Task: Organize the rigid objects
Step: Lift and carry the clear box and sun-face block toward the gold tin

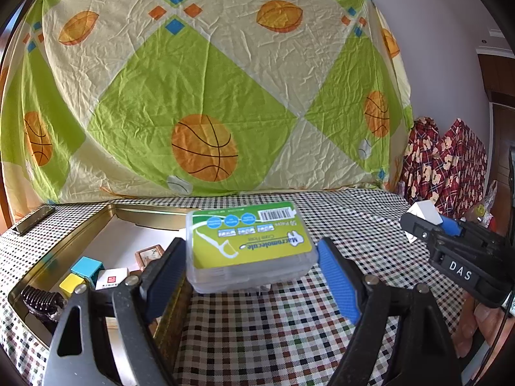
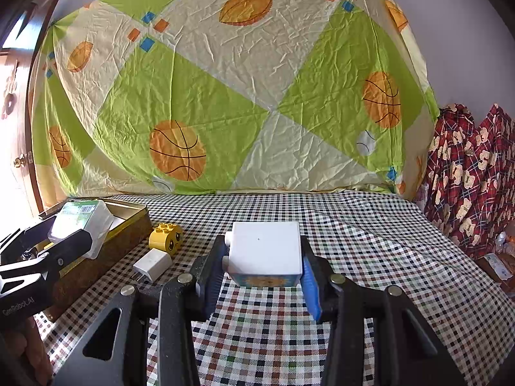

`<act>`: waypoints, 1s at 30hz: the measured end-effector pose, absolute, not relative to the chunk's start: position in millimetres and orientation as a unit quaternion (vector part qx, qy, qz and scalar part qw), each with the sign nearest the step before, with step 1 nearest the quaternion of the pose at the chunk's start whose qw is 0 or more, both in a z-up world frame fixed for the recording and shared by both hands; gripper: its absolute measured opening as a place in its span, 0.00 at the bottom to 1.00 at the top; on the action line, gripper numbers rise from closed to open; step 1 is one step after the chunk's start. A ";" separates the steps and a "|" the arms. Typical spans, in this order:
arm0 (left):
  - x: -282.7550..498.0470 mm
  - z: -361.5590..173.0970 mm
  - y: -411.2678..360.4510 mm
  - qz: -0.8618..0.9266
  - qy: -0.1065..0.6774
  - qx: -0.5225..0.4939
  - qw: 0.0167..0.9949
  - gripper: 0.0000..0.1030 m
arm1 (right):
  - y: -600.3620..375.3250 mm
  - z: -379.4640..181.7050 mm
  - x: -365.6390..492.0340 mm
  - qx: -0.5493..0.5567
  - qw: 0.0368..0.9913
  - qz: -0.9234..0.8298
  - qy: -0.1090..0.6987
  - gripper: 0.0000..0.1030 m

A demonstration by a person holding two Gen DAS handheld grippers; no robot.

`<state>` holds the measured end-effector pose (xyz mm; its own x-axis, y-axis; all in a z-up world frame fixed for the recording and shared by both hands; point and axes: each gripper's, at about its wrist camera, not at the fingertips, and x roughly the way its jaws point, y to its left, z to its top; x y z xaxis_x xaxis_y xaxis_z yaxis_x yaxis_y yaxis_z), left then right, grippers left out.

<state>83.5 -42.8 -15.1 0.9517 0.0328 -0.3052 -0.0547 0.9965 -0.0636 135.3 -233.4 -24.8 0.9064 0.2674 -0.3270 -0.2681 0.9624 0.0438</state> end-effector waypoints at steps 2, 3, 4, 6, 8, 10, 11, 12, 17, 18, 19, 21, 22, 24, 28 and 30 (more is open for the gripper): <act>83.2 -14.9 -41.9 0.023 0.152 -0.038 0.987 0.80 | -234.2 -23.8 133.2 0.000 0.977 0.137 0.161 0.44; 82.7 -14.8 -41.8 0.023 0.152 -0.038 0.987 0.80 | -234.4 -23.2 132.3 0.000 0.978 0.136 0.158 0.44; 82.2 -14.7 -41.4 0.023 0.150 -0.039 0.988 0.80 | -234.7 -22.7 131.1 0.000 0.979 0.135 0.155 0.44; 81.7 -14.5 -40.6 0.024 0.148 -0.041 0.988 0.80 | -235.8 -21.8 129.0 0.001 0.980 0.135 0.149 0.44; 80.9 -14.7 -40.3 0.025 0.147 -0.042 0.988 0.80 | -235.9 -21.0 128.0 0.001 0.980 0.134 0.146 0.44; 80.3 -14.7 -40.2 0.025 0.146 -0.042 0.988 0.80 | -236.3 -20.4 127.3 0.002 0.981 0.134 0.143 0.44; 80.0 -14.3 -40.4 0.026 0.146 -0.042 0.988 0.80 | -236.5 -20.2 126.3 0.002 0.981 0.134 0.141 0.44; 79.9 -14.4 -40.4 0.025 0.146 -0.042 0.988 0.80 | -236.6 -20.1 125.8 0.002 0.981 0.134 0.140 0.44; 78.3 -12.9 -38.6 0.027 0.144 -0.045 0.988 0.80 | -237.3 -19.5 123.5 0.002 0.982 0.134 0.133 0.44; 77.9 -12.6 -38.1 0.028 0.143 -0.046 0.988 0.80 | -237.6 -19.4 122.7 0.003 0.982 0.134 0.132 0.44; 77.8 -12.0 -38.0 0.028 0.143 -0.047 0.988 0.80 | -237.7 -19.1 122.0 0.003 0.982 0.134 0.130 0.44; 77.9 -11.1 -37.1 0.029 0.142 -0.048 0.988 0.80 | -238.2 -18.6 120.7 0.003 0.983 0.134 0.126 0.44; 77.9 -11.1 -37.1 0.029 0.141 -0.048 0.988 0.80 | -238.3 -18.3 119.9 0.003 0.983 0.133 0.124 0.44; 77.7 -10.8 -36.0 0.029 0.140 -0.049 0.989 0.80 | -238.6 -17.7 118.1 0.003 0.984 0.133 0.119 0.44; 74.8 -10.3 -34.7 0.033 0.133 -0.049 0.989 0.80 | -238.1 -16.7 117.2 0.002 0.984 0.135 0.116 0.44; 73.7 -10.0 -32.8 0.035 0.130 -0.052 0.990 0.80 | -238.1 -16.5 116.7 0.003 0.984 0.134 0.116 0.44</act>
